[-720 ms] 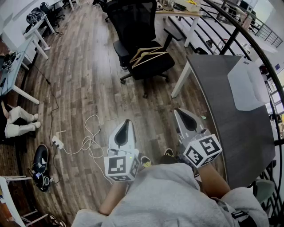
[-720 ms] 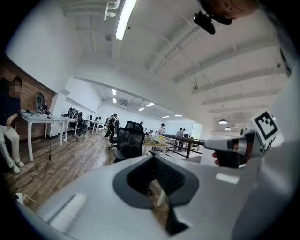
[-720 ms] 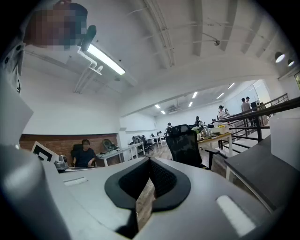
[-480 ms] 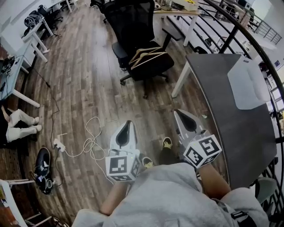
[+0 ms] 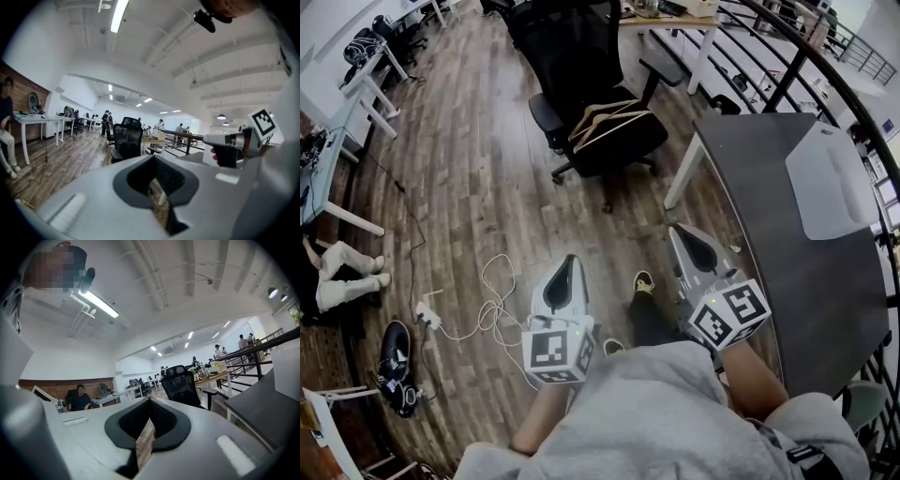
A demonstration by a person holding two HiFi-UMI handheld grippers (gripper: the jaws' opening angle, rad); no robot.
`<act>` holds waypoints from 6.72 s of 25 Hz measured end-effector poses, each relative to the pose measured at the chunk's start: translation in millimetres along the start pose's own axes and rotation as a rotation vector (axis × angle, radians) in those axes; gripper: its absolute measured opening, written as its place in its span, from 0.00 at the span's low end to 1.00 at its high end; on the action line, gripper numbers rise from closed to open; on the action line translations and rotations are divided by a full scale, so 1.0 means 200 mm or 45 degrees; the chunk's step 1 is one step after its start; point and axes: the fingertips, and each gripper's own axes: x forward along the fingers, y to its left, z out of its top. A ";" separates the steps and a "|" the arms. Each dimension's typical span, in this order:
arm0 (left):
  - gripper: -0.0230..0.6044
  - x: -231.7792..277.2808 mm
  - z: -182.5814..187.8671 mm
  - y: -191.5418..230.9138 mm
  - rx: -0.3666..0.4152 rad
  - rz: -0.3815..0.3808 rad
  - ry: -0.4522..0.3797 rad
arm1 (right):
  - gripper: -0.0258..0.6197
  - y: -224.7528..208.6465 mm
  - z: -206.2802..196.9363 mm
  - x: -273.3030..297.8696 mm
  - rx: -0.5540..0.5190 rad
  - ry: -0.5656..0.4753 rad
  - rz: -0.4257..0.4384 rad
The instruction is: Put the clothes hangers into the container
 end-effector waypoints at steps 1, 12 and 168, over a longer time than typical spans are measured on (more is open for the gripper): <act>0.05 0.04 0.01 0.00 0.001 0.001 0.004 | 0.04 -0.03 0.01 0.04 -0.002 -0.001 0.003; 0.05 0.69 0.10 0.00 0.012 0.009 0.046 | 0.04 -0.48 0.10 0.47 0.014 0.035 0.015; 0.25 4.48 -1.92 1.60 0.267 0.070 1.473 | 0.04 -2.62 -0.91 3.49 0.420 0.741 -0.024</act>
